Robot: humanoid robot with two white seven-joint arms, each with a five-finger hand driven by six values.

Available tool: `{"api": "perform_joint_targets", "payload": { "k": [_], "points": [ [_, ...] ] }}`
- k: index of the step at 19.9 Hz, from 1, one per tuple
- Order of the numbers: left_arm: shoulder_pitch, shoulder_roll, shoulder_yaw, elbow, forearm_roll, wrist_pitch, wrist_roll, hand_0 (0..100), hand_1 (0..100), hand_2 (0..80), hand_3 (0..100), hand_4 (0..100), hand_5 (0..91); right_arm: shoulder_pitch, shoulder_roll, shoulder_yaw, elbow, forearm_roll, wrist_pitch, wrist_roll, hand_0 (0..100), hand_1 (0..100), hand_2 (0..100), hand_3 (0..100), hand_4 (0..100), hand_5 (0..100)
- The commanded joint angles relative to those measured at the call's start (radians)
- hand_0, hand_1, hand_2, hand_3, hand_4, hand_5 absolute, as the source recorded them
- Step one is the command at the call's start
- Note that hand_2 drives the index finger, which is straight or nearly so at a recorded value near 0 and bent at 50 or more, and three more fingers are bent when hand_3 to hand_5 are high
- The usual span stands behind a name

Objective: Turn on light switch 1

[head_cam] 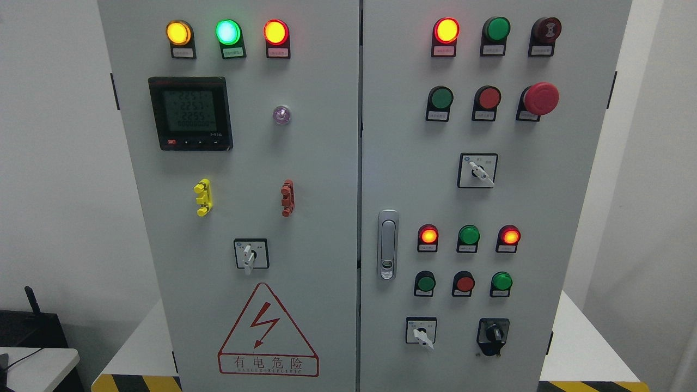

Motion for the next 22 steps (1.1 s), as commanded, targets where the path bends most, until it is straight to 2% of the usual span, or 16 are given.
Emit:
{"api": "perform_joint_targets", "payload": {
  "k": [1, 6, 11, 14, 18, 20, 22],
  "points": [
    [0.062, 0.029, 0.276, -0.377, -0.009, -0.005, -0.012, 18, 2, 0.0, 11, 19, 0.0, 0.001, 0.000, 0.023, 0.000, 0.005, 0.001, 0.000, 12, 39, 0, 0, 0, 0],
    [0.092, 0.029, 0.351, -0.584, -0.009, -0.008, -0.012, 25, 5, 0.0, 18, 27, 0.0, 0.001, 0.000, 0.023, 0.000, 0.005, 0.001, 0.000, 12, 39, 0, 0, 0, 0],
    [0.108, 0.029, 0.402, -0.839, -0.008, -0.008, -0.010, 28, 5, 0.2, 22, 31, 0.0, 0.000, 0.000, 0.023, 0.000, 0.005, 0.001, 0.000, 12, 39, 0, 0, 0, 0],
    [0.108, 0.029, 0.408, -0.981, -0.002, -0.025, -0.005, 29, 4, 3.8, 28, 36, 1.7, 0.001, 0.000, 0.023, 0.000, 0.005, 0.001, 0.000, 12, 39, 0, 0, 0, 0],
    [0.106, 0.029, 0.402, -1.136, -0.002, -0.129, -0.010, 33, 9, 10.4, 39, 46, 11.6, 0.001, 0.001, 0.023, 0.000, 0.005, 0.001, 0.000, 12, 39, 0, 0, 0, 0],
    [0.105, 0.029, 0.400, -1.207, -0.002, -0.183, -0.012, 34, 13, 13.1, 45, 54, 23.5, 0.001, 0.001, 0.023, 0.000, 0.005, 0.001, 0.000, 12, 39, 0, 0, 0, 0],
    [0.099, 0.029, 0.400, -1.279, -0.002, -0.207, -0.013, 33, 16, 19.3, 52, 61, 31.4, 0.001, 0.000, 0.023, 0.000, 0.005, 0.001, 0.000, 12, 39, 0, 0, 0, 0]
  ]
}}
